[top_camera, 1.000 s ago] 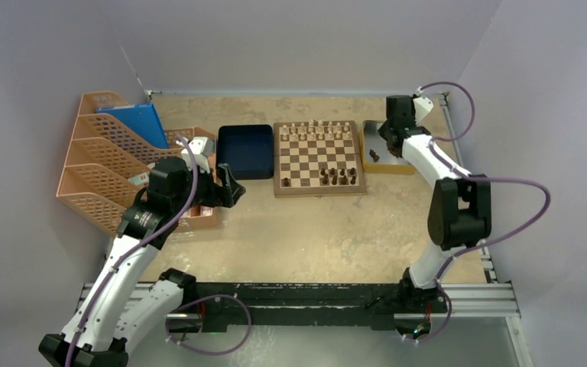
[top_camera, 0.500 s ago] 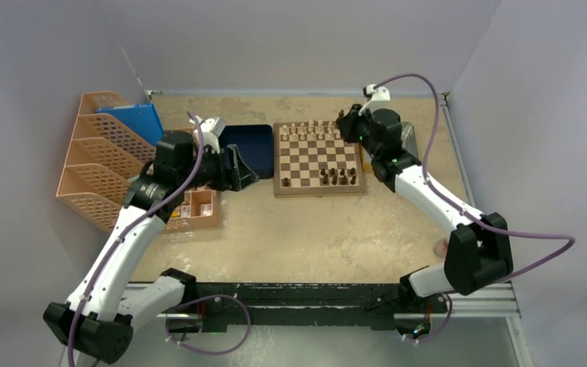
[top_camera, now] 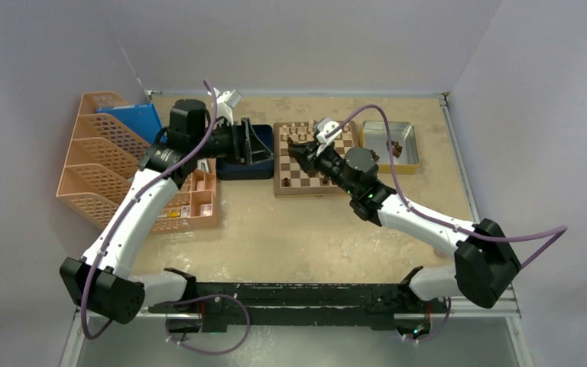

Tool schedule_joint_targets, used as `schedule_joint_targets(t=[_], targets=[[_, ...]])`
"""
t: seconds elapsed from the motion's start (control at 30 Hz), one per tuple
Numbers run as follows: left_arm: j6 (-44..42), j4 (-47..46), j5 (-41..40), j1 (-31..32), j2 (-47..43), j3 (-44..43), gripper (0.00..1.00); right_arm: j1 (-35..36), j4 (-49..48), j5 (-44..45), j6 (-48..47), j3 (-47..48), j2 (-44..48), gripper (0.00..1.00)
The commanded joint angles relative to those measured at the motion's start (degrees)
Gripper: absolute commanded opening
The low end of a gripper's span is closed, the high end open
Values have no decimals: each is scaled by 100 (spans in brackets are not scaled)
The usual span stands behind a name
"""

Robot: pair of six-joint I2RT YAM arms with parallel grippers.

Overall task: Set up the chess pieces on the board
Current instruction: Place the chess piece on the chessboard.

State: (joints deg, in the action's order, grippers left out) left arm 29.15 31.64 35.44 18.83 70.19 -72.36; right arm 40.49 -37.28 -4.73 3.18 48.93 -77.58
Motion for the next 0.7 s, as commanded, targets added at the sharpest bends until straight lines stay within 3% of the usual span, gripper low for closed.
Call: schedule_joint_targets(t=[0.0,0.23,0.67], targets=[[-196,-206,387,24,305,-875,60,276,-940,-120,-495,-122,267,11],[-439,-31,396,24,791,-1307,55,508,-868,30,-554,-61,360,11],[-581,-303,1037,24,1206,-1354,49,513,-371,198,-802,313,240,11]])
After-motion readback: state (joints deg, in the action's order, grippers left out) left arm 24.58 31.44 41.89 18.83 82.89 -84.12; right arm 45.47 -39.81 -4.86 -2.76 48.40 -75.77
